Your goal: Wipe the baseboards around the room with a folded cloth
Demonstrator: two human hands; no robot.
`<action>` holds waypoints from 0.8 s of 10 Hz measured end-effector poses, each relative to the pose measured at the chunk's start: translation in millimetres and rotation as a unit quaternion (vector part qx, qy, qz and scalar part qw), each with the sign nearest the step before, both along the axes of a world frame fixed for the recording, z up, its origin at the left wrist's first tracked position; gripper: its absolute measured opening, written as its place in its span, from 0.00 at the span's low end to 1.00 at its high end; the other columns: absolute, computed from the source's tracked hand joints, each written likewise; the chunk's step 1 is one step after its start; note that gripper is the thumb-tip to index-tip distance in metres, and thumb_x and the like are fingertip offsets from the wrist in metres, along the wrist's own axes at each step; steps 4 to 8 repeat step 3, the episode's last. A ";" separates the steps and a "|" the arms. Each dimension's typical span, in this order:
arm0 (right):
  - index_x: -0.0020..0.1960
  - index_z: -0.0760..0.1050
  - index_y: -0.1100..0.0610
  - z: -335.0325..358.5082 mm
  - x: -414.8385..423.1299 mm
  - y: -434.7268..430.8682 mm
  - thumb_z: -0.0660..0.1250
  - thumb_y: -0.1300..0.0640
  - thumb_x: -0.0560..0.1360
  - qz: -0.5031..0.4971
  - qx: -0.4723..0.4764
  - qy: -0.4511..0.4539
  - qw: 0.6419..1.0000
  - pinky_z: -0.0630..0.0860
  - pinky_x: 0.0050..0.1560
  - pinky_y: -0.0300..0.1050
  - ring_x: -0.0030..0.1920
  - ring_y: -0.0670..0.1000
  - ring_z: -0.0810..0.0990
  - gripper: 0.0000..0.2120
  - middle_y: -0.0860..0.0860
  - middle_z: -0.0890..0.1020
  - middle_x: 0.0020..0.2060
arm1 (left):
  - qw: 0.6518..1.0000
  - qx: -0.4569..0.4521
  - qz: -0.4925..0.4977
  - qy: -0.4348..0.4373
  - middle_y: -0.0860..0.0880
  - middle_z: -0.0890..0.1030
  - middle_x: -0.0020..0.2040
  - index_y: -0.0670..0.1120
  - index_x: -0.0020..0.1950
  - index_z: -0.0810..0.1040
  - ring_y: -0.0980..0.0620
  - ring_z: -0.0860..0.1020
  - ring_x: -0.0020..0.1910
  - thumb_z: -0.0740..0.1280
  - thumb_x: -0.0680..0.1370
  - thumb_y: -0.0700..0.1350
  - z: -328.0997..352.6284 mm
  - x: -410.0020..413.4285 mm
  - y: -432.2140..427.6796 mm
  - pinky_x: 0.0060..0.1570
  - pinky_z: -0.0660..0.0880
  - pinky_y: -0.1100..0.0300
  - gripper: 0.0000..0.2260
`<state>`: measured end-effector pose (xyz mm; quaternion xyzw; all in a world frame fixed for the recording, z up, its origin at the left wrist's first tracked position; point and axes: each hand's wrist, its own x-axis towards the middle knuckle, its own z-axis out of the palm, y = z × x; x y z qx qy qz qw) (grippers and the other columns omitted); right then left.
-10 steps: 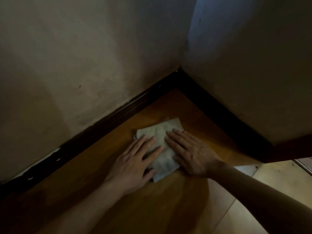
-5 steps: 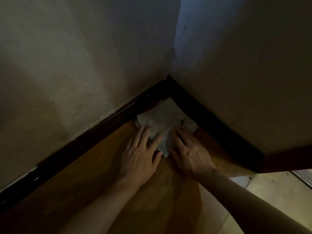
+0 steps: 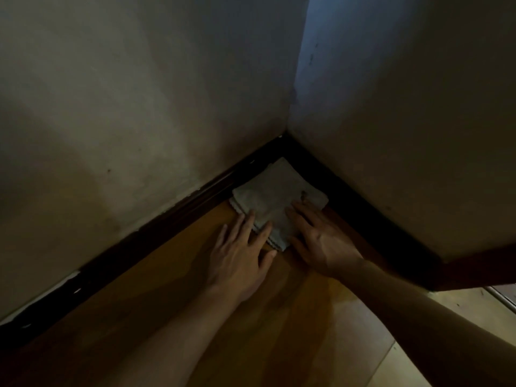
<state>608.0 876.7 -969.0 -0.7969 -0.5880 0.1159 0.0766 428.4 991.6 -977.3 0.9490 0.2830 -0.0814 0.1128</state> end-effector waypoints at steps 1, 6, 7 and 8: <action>0.78 0.58 0.56 5.8 -2.1 0.8 0.59 0.45 0.81 -0.008 -0.007 -0.002 1.000 0.53 0.76 0.47 0.78 0.56 0.55 0.29 0.55 0.60 0.77 | 1.000 0.000 0.001 0.009 0.51 0.41 0.83 0.61 0.82 0.43 0.50 0.40 0.81 0.43 0.82 0.66 9.6 -2.1 -3.5 0.79 0.44 0.46 0.28; 0.68 0.70 0.55 34.8 -30.2 -1.7 0.63 0.47 0.76 -0.030 0.064 -0.079 0.994 0.75 0.59 0.50 0.64 0.56 0.74 0.23 0.55 0.75 0.64 | 0.998 0.059 0.007 -0.023 0.50 0.53 0.82 0.58 0.82 0.49 0.48 0.51 0.81 0.48 0.82 0.66 42.1 -21.7 -0.9 0.78 0.52 0.48 0.29; 0.68 0.70 0.55 34.8 -30.2 -1.7 0.63 0.47 0.76 -0.030 0.064 -0.079 0.994 0.75 0.59 0.50 0.64 0.56 0.74 0.23 0.55 0.75 0.64 | 0.998 0.059 0.007 -0.023 0.50 0.53 0.82 0.58 0.82 0.49 0.48 0.51 0.81 0.48 0.82 0.66 42.1 -21.7 -0.9 0.78 0.52 0.48 0.29; 0.68 0.70 0.55 34.8 -30.2 -1.7 0.63 0.47 0.76 -0.030 0.064 -0.079 0.994 0.75 0.59 0.50 0.64 0.56 0.74 0.23 0.55 0.75 0.64 | 0.998 0.059 0.007 -0.023 0.50 0.53 0.82 0.58 0.82 0.49 0.48 0.51 0.81 0.48 0.82 0.66 42.1 -21.7 -0.9 0.78 0.52 0.48 0.29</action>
